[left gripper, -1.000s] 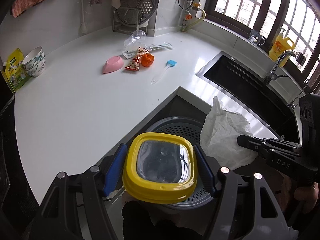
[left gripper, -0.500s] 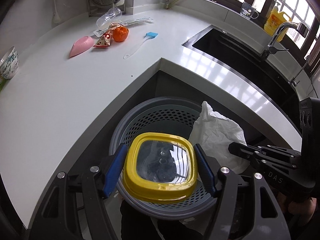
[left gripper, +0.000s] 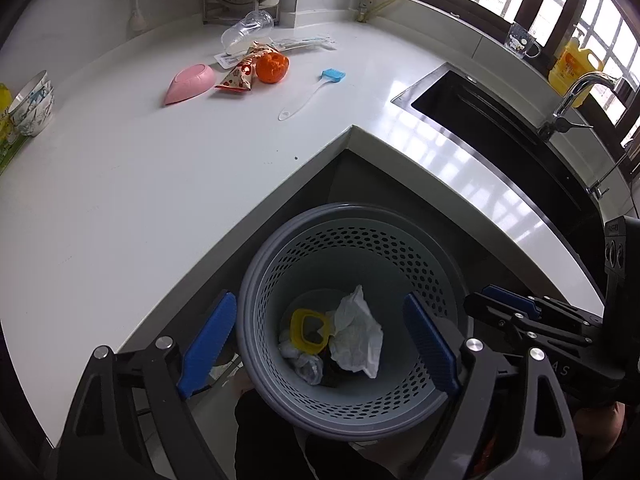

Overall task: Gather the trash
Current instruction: 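Open both grippers to drop the white bag and yellow lid into the basket, then move both grippers toward the pink container and blue brush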

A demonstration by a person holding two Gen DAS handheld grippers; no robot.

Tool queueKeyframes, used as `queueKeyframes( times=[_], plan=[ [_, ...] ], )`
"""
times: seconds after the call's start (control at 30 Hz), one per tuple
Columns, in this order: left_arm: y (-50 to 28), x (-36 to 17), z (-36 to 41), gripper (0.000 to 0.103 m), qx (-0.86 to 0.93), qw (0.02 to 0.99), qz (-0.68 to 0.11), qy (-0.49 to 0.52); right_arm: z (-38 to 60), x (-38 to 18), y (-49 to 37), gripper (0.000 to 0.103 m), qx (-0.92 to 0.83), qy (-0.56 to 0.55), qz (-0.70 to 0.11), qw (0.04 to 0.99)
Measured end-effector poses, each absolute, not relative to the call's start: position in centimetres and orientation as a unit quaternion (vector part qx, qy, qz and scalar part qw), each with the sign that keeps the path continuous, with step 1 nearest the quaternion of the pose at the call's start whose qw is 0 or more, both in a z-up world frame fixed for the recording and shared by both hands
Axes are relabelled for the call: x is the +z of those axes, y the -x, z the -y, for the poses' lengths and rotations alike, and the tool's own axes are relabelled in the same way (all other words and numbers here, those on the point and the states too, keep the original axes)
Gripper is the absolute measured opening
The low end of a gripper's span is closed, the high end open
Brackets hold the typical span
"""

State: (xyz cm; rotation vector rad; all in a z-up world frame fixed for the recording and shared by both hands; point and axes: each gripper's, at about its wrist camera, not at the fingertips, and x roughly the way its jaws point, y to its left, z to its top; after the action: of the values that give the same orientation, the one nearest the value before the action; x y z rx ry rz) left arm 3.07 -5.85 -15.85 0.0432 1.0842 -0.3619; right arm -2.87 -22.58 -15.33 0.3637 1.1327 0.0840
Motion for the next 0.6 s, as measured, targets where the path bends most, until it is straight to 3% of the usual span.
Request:
queueKeyframes(
  times=[0.6],
  plan=[
    [-1.7,-9.0,3.5,0.092,-0.140,0.864,-0.484,-0.001,22.4,-10.1,3.5,0.037,0.065,-0.177,-0.516,0.835]
  ],
)
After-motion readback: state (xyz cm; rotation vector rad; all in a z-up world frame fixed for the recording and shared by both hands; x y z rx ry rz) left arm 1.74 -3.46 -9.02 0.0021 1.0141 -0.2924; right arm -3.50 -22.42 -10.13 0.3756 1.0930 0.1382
